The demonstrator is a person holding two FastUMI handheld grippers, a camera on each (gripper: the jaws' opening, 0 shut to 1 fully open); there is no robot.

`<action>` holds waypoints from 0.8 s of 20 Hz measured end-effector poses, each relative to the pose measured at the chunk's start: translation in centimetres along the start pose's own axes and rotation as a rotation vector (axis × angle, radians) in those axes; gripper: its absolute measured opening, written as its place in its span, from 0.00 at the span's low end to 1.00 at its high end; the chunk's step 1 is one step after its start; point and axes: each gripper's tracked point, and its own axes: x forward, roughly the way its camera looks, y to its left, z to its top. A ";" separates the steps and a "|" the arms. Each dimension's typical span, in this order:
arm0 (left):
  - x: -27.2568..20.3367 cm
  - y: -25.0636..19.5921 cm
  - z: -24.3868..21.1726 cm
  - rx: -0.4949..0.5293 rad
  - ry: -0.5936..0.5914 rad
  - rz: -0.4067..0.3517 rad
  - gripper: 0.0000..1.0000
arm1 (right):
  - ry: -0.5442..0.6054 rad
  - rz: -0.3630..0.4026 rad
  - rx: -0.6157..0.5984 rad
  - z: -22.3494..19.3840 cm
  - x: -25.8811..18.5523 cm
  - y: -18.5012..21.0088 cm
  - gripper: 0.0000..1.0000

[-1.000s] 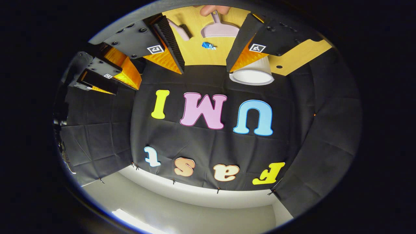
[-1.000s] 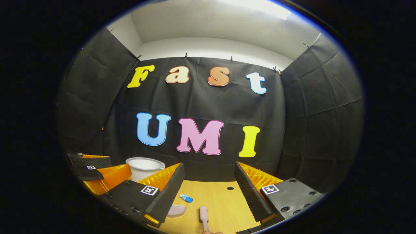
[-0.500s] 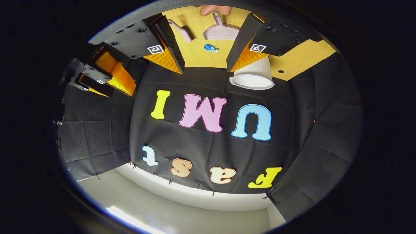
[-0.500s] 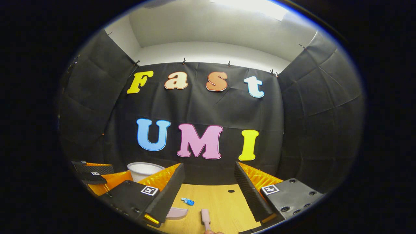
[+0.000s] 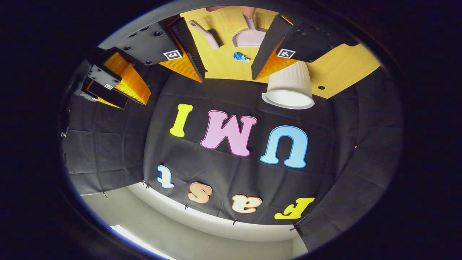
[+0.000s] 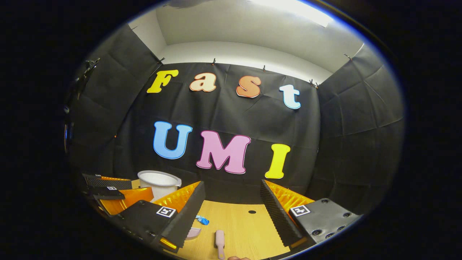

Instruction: Pick up the small broom and dustpan from the desktop, sweep the trash into the dustpan with the broom, and then empty the trash into the garbage bin.

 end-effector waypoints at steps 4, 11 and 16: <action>0.6 0.9 0.2 -0.017 0.011 0.022 0.78 | 0.005 0.005 0.002 -0.5 1.2 -0.1 0.94; 1.8 0.8 2.0 -0.001 0.008 0.016 0.78 | -0.015 0.038 0.012 1.0 5.9 -0.2 0.94; 3.3 1.5 2.4 0.064 0.004 0.077 0.78 | 0.001 0.059 0.021 0.0 7.0 0.3 0.94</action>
